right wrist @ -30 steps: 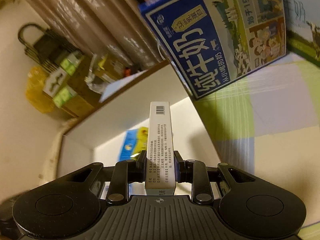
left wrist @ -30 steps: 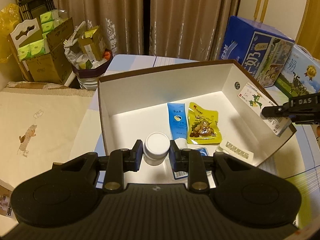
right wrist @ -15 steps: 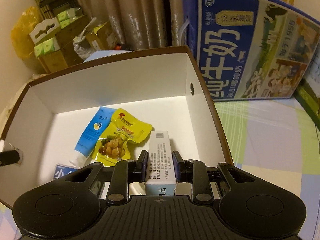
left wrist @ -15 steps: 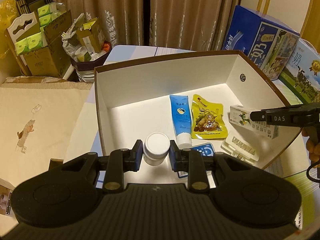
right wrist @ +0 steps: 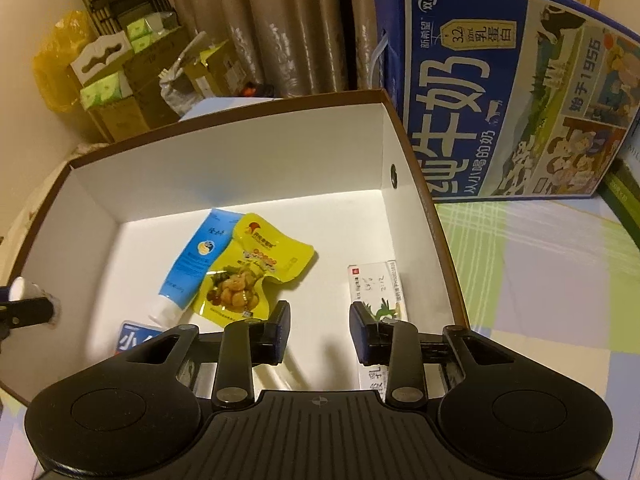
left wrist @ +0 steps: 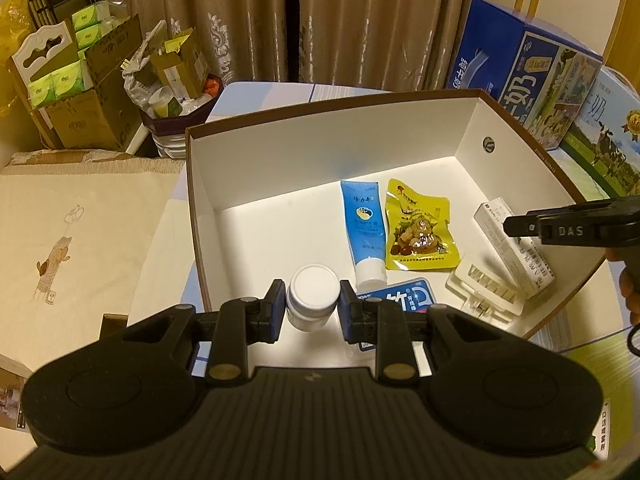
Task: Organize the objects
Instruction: 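Open both tools to drop the pill bottle and medicine box in the box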
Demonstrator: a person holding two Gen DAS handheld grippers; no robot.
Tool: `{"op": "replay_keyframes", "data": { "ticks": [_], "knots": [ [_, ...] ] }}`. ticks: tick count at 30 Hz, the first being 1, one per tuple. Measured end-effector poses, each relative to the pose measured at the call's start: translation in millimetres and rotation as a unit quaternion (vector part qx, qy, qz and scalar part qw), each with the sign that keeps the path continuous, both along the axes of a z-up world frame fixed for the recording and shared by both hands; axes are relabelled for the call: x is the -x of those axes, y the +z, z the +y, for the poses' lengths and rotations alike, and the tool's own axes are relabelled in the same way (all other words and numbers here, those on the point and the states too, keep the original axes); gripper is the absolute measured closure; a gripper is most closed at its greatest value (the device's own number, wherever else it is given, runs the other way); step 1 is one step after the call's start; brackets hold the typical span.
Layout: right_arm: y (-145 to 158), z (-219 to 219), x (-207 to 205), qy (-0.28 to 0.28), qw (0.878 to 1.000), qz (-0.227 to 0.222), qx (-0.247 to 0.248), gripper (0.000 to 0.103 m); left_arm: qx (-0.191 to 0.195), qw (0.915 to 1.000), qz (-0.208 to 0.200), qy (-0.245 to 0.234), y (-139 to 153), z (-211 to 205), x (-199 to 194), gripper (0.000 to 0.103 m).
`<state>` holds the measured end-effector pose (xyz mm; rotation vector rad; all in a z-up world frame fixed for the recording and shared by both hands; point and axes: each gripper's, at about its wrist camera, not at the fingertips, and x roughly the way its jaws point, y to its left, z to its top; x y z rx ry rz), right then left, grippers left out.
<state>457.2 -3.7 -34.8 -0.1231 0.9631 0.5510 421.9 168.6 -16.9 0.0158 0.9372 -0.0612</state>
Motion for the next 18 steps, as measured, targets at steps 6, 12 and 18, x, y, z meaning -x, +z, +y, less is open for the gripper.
{"op": "replay_keyframes", "data": {
  "ticks": [6, 12, 18],
  "knots": [
    [2.6, -4.2, 4.2, -0.003, 1.000, 0.005, -0.011, 0.072, 0.001, 0.9997, 0.025, 0.005, -5.2, 2.4, -3.2, 0.080],
    [6.1, -8.2, 6.3, -0.005, 1.000, 0.009, -0.021, 0.070, 0.004, 0.9995, 0.033, 0.001, -4.5, 3.0, -2.6, 0.067],
    [17.4, -14.4, 9.9, -0.008, 0.999, 0.005, -0.033, 0.064, 0.005, 0.9996, 0.027, -0.003, 2.4, 2.5, -0.6, 0.061]
  ]
}}
